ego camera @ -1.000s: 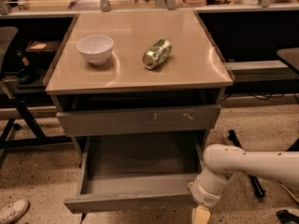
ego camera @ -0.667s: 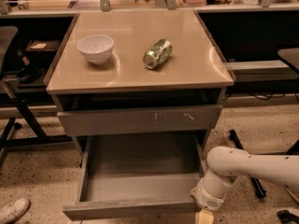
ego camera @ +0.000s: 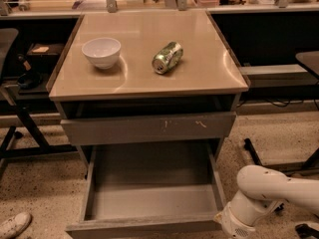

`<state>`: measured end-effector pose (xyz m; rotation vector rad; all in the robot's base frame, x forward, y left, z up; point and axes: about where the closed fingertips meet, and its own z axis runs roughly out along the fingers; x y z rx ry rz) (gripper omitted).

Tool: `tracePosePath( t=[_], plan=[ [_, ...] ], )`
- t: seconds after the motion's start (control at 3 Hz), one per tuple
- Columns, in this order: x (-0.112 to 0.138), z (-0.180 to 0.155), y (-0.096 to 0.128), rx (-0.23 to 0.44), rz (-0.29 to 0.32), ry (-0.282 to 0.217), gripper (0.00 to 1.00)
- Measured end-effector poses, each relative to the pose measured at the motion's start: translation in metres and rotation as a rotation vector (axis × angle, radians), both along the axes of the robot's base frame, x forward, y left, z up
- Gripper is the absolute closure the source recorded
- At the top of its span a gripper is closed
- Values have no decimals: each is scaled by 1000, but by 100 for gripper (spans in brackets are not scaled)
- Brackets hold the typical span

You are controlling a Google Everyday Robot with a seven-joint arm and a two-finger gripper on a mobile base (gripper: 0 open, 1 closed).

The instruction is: Open middle drawer

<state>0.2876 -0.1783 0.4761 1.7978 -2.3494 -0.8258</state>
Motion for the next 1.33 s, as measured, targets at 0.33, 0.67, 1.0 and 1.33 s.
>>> tracePosePath(
  t=[0.33, 0.67, 1.0, 1.33],
  plan=[
    [5, 13, 2, 22, 3, -40, 0],
    [4, 61, -12, 32, -45, -108, 0],
    [-14, 131, -57, -42, -183, -175, 0],
    [-18, 175, -74, -98, -218, -242, 0]
  ],
)
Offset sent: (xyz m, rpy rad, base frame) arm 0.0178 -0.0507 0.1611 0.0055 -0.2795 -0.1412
